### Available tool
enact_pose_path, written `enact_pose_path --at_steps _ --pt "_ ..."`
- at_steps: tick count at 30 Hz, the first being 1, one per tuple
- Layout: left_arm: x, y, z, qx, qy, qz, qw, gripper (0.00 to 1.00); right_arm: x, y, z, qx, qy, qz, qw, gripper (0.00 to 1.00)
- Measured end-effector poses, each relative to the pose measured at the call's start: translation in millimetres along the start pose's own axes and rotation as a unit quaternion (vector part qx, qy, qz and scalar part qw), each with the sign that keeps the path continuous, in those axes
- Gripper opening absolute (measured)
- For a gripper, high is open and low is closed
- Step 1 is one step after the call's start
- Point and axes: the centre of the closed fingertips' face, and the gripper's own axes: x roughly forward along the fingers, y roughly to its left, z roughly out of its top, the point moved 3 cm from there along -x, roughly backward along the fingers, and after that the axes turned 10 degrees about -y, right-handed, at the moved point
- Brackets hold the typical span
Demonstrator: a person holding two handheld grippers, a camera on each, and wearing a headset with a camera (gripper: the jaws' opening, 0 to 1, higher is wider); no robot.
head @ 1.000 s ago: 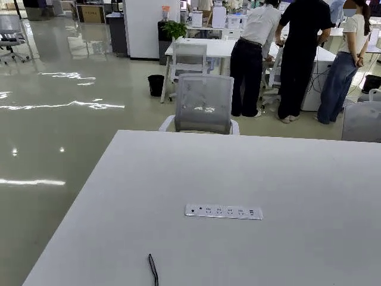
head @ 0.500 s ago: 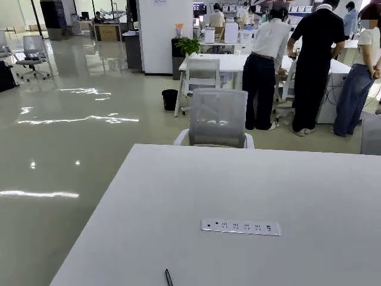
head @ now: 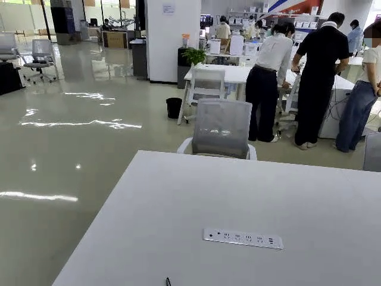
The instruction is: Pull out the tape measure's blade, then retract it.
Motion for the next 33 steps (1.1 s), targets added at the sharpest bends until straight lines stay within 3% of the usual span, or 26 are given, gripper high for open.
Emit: enact_pose_path --at_steps 3,14,20,27,33 --pt "-1.7 -1.9 -0.9 0.003 0.004 -0.004 1.0000 0.99 -1.3 0.9 -3.0 0.032 -0.011 -0.002 0.9994 1.00" --pt "-0.6 -4.8 -6.7 -0.003 0.004 -0.004 1.0000 0.99 -4.8 0.0 -6.6 0.030 -0.007 -0.012 0.9995 1.00" --pt "-1.1 -1.9 -15.9 -0.008 0.010 -0.003 0.9999 0.99 -4.4 -1.0 -3.5 0.019 -0.008 -0.014 0.9997 1.00" --pt "-8.0 -0.9 -15.0 -0.020 0.009 0.007 0.9997 0.99 -0.7 4.4 2.7 -0.016 -0.010 -0.003 0.9998 1.00" --pt "-11.0 3.0 -11.6 -0.018 0.004 0.019 0.9997 0.99 2.3 7.8 -1.8 -0.036 -0.001 0.006 0.9993 1.00"
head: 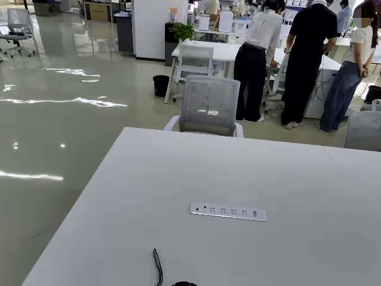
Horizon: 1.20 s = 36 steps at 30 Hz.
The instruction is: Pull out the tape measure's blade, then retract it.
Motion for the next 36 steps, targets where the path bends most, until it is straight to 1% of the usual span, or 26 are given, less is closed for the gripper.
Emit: enact_pose_path --at_steps 4,8,11,15,19,22,26,28,31,34,35,36 --pt "0.2 0.8 0.2 0.006 0.000 0.001 1.0000 0.99 -2.4 0.9 0.0 0.003 0.003 -0.003 1.0000 1.00" --pt "0.9 1.7 0.3 0.011 -0.002 0.005 0.9999 0.99 -6.5 -0.6 -6.5 0.014 0.009 -0.007 0.9998 1.00" --pt "2.9 1.9 0.6 0.009 -0.004 0.006 0.9999 0.99 -9.3 0.1 -7.2 0.019 0.011 -0.012 0.9997 1.00" --pt "6.5 -0.8 1.9 0.008 -0.009 -0.002 0.9999 0.99 -11.8 2.0 -6.4 0.016 0.011 -0.014 0.9997 1.00" --pt "9.4 -3.8 -0.4 0.014 -0.006 -0.015 0.9998 0.99 -13.6 2.4 -4.4 0.002 0.009 -0.017 0.9998 1.00" --pt "10.7 -4.5 -0.1 0.015 -0.006 -0.019 0.9997 0.99 -17.4 -3.1 -3.1 0.002 0.014 -0.021 0.9997 1.00" --pt "14.3 -2.0 1.2 0.012 -0.009 -0.015 0.9998 0.99 -19.2 -9.0 -0.1 0.002 0.009 -0.022 0.9997 1.00" --pt "16.9 -1.3 3.3 0.002 -0.011 -0.010 0.9999 0.99 -17.5 -13.3 -1.9 -0.007 0.006 -0.017 0.9998 1.00" --pt "20.3 -5.1 8.3 0.007 -0.008 -0.008 0.9999 0.99 -15.3 -16.1 -1.4 -0.006 0.011 -0.012 0.9998 1.00" --pt "24.9 -11.8 11.8 0.013 -0.006 -0.017 0.9997 0.99 -13.8 -17.8 1.5 -0.006 0.011 -0.008 0.9999 1.00" --pt "27.8 -14.2 12.5 0.019 -0.001 -0.023 0.9996 0.99 -12.3 -19.5 1.7 -0.004 0.009 -0.007 0.9999 1.00" --pt "29.1 -14.3 12.1 0.022 0.001 -0.023 0.9995 0.99 -11.2 -20.6 1.6 -0.003 0.008 -0.008 0.9999 1.00"
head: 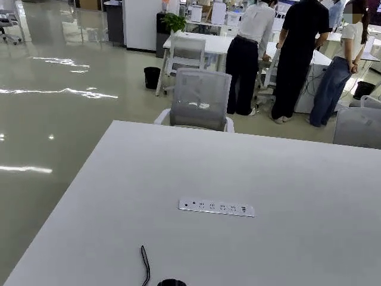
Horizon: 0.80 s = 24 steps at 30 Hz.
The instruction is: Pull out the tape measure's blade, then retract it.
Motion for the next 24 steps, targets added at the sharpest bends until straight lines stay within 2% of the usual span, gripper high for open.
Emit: enact_pose_path --at_steps 5,9,15,20,22,24 --pt "4.4 -2.0 7.5 -0.002 0.002 0.006 1.0000 0.99 8.8 -2.3 0.8 0.002 0.006 0.011 0.9999 1.00" --pt "3.9 -6.4 6.4 -0.001 0.014 0.007 0.9999 0.99 11.6 -4.1 4.5 0.006 0.003 0.021 0.9998 1.00" --pt "2.3 -12.8 3.5 -0.003 0.021 0.013 0.9997 0.99 14.5 -6.6 0.9 0.008 0.015 0.035 0.9993 1.00" --pt "9.7 -14.3 8.7 0.010 0.023 0.001 0.9997 0.99 20.6 -7.2 15.4 -0.020 0.003 0.060 0.9980 0.99" --pt "17.6 -16.4 12.3 0.016 0.026 -0.015 0.9994 0.99 23.9 -4.0 20.8 -0.009 -0.004 0.084 0.9964 0.95" --pt "27.2 -16.4 14.1 0.033 0.034 -0.034 0.9983 0.99 28.4 -5.2 24.6 -0.029 -0.001 0.091 0.9955 0.93"
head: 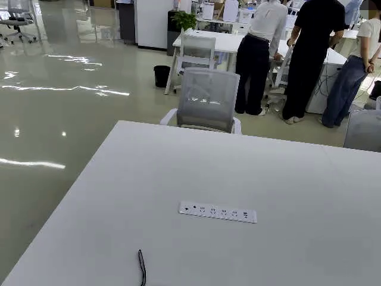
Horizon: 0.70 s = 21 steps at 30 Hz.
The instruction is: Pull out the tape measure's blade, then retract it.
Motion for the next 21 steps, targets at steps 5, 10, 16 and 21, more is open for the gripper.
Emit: enact_pose_path --at_steps 5,10,16,21 --pt "25.7 -2.4 15.3 0.021 0.020 -0.017 0.9994 0.99 20.0 -3.1 4.4 -0.026 0.018 0.014 0.9994 0.91" --pt "54.2 -19.4 36.7 0.021 0.021 -0.023 0.9993 0.99 43.5 -9.1 13.1 -0.036 0.015 0.021 0.9990 0.90" --pt "82.8 -39.3 48.8 -0.008 0.032 -0.014 0.9994 0.99 70.4 -11.4 21.5 -0.062 0.023 0.047 0.9967 0.90" --pt "101.7 -59.4 49.0 -0.009 0.045 0.001 0.9989 0.99 89.7 -15.0 26.6 -0.070 0.031 0.064 0.9950 0.89"
